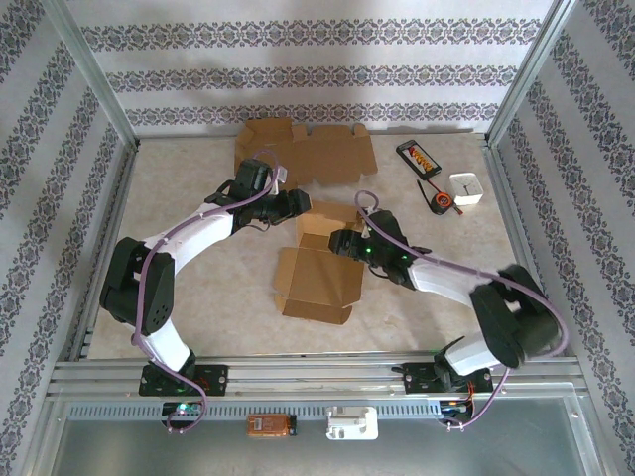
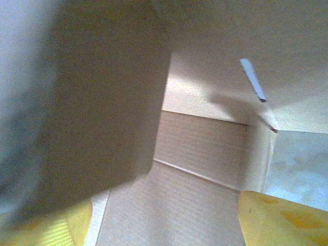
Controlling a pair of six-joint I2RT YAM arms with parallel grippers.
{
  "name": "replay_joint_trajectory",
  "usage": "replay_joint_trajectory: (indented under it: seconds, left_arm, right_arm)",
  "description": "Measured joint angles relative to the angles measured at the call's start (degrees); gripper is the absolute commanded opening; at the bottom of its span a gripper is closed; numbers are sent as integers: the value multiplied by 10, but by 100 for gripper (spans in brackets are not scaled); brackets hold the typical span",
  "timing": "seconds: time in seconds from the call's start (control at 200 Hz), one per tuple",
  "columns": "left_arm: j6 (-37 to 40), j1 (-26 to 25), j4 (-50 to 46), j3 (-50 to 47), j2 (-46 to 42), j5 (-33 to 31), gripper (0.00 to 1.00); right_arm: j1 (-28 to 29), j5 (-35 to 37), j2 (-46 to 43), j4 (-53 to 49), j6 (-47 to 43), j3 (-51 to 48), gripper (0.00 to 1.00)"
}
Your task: Fold the paper box
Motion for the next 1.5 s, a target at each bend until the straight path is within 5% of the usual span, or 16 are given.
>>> replay_joint_trajectory:
  seconds: [0.32,0.51,0.63,0.909,1.199,1.504]
  left_arm:
    - [20,0,-37,12,-12,-29,89]
    - [43,0,-81,20,-79,-84,90]
    - [59,-3,-103,18,-150,-133,89]
    - [112,-104,-159,9,-245,-256,78]
    - [111,-250,-119,-74,-208,-314,52]
    - [77,-272,53,-220,-120,-250,32]
  right_arm:
    - [-1,91,-180,-61,-55,-71,91]
    - [-41,147,-193,-59,-104,-86,92]
    - [-75,153,-149,-58,-135,-76,82]
    - [-87,116,-43,-53,-191,-18,42]
    - [-82,110,-34,-46,-171,-17,21]
    - [-49,119,-24,-60,-155,-5,11]
